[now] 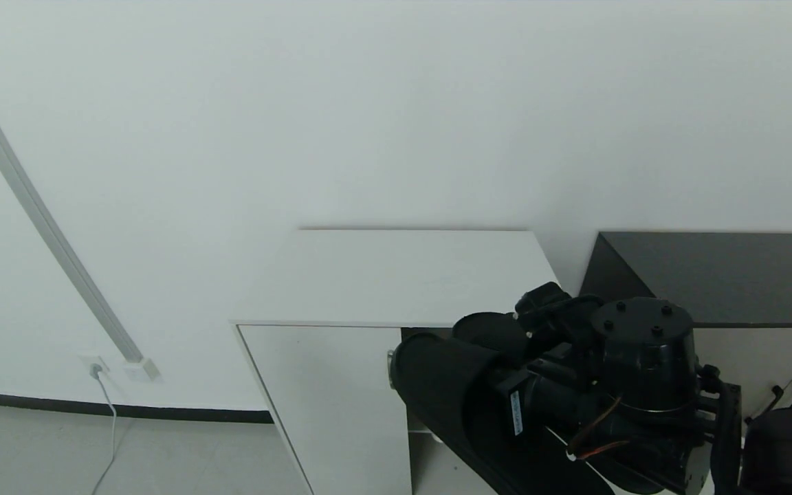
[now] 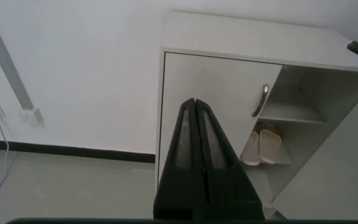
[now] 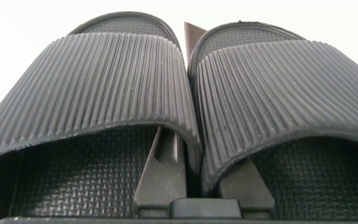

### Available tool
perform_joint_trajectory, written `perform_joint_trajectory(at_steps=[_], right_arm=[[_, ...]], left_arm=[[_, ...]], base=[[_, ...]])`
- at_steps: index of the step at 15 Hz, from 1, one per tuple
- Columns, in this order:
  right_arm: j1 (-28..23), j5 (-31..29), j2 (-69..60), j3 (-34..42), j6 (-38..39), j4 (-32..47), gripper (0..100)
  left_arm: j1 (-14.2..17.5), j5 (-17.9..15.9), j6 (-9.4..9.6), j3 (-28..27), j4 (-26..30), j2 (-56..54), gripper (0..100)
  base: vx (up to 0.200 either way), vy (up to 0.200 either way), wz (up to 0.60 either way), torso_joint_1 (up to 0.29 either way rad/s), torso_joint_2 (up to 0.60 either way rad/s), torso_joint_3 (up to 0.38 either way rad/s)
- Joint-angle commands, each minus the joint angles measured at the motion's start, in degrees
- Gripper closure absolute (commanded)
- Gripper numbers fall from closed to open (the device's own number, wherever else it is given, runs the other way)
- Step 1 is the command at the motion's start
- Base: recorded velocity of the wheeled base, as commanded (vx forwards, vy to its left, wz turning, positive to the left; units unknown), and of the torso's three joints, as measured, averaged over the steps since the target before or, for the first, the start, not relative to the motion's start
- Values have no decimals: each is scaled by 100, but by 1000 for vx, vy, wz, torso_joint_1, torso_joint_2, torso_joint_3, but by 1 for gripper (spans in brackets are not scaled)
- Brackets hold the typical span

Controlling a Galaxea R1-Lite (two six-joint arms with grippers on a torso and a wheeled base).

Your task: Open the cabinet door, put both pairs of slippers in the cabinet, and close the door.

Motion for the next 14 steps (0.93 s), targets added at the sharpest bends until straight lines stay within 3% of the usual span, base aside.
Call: perform_joint_trajectory(at_steps=[1, 7, 14], right_arm=[[-8, -8, 10, -2, 1, -1, 100], [1, -17, 160, 253, -192, -783, 100], [1, -8, 151, 385, -298, -862, 100]], left_arm=[[4, 2, -4, -2, 0, 5, 100], [4, 2, -4, -2, 0, 5, 100], [4, 11, -12, -2, 0, 5, 100]], base=[[0, 0, 0, 0, 0, 0], [0, 0, 0, 0, 0, 0], [0, 0, 0, 0, 0, 0]])
